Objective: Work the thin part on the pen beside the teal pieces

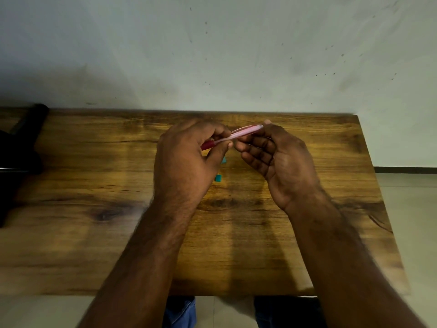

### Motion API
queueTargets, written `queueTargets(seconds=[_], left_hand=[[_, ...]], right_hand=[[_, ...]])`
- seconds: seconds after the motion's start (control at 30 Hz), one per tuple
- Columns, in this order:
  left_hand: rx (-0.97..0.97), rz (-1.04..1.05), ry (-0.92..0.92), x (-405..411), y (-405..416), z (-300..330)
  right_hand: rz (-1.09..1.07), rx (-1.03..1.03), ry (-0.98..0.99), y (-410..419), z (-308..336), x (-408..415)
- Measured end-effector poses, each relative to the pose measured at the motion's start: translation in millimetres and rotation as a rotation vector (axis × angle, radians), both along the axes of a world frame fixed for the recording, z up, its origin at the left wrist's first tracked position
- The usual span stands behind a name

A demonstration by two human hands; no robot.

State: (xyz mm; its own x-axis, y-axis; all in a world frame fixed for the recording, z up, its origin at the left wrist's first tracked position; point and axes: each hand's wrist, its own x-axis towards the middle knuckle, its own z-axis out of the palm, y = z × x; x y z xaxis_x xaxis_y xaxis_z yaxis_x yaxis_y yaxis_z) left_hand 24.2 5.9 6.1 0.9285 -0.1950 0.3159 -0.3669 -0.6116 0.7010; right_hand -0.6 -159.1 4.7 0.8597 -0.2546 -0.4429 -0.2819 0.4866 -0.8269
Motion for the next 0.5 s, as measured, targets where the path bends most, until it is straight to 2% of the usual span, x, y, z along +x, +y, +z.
queueTargets(seconds=[0.17, 0.27, 0.3, 0.37, 0.43, 0.5], left_hand=[[-0.002, 0.002, 0.008, 0.4, 1.0, 0.8], [-0.01, 0.003, 0.014, 0.4, 1.6, 0.7], [-0.01, 0.004, 0.015, 0.3, 1.6, 0.7], [-0.011, 0.005, 0.02, 0.3, 1.9, 0.5], [-0.018, 0.006, 0.029, 0.0, 1.8, 0.3], [-0.023, 0.006, 0.03, 0.0, 1.7, 0.1]], right_hand=[[-0.016, -0.043, 0.006, -3.9, -1.5, 0.3], [-0.113, -0.169, 0.035, -12.2, -3.9, 2.9], [-0.132, -0.269, 0.049, -16.1, -5.7, 3.0], [-0.106, -0.6, 0.079, -24.2, -11.7, 1.6], [0.005, -0.956, 0.112, -28.6, -18.4, -1.5], [0.111, -1.154, 0.144, -25.8, -21.7, -4.2]])
